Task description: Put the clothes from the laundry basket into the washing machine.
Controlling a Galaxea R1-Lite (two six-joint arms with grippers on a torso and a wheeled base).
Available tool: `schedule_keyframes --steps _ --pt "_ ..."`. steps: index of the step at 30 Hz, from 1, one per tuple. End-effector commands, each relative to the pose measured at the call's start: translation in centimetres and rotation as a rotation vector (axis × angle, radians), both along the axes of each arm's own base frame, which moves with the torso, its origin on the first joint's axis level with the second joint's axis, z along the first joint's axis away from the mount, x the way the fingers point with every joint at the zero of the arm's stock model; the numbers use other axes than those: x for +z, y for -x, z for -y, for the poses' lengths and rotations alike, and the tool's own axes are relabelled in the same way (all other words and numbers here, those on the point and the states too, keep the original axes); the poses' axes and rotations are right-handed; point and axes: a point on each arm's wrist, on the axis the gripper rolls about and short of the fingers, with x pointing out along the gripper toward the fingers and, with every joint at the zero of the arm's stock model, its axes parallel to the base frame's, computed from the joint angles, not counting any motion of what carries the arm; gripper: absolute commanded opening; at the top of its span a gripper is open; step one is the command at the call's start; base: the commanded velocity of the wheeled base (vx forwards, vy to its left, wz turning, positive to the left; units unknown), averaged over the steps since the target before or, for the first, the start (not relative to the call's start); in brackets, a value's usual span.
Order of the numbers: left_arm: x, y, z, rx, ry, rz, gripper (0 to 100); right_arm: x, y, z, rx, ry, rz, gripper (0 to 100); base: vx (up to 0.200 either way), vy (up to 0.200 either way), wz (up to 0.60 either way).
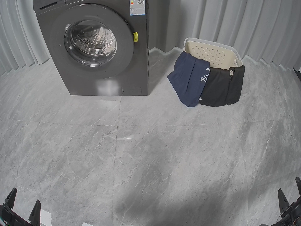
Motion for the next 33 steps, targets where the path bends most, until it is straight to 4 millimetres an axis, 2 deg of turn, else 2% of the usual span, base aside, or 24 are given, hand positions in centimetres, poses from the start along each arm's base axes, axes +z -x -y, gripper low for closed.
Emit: schedule_keyframes --steps 1,3,14,33 --pt "-0.48 0.01 0.00 0.000 0.000 0.001 100 -0.51 -0.02 0.00 0.000 0.000 -0.002 100 0.200 0.000 0.00" --pt "-0.48 0.01 0.00 0.000 0.000 0.001 100 -0.51 -0.02 0.00 0.001 0.002 -0.002 100 0.200 0.000 0.00" --pt "-0.48 0.01 0.00 0.000 0.003 0.001 100 -0.51 -0.02 0.00 0.003 0.005 -0.002 100 0.000 0.000 0.00" --pt "-0.44 0.02 0.00 -0.001 -0.005 0.002 100 -0.52 -0.01 0.01 0.006 0.003 -0.001 100 0.000 -0.200 0.00"
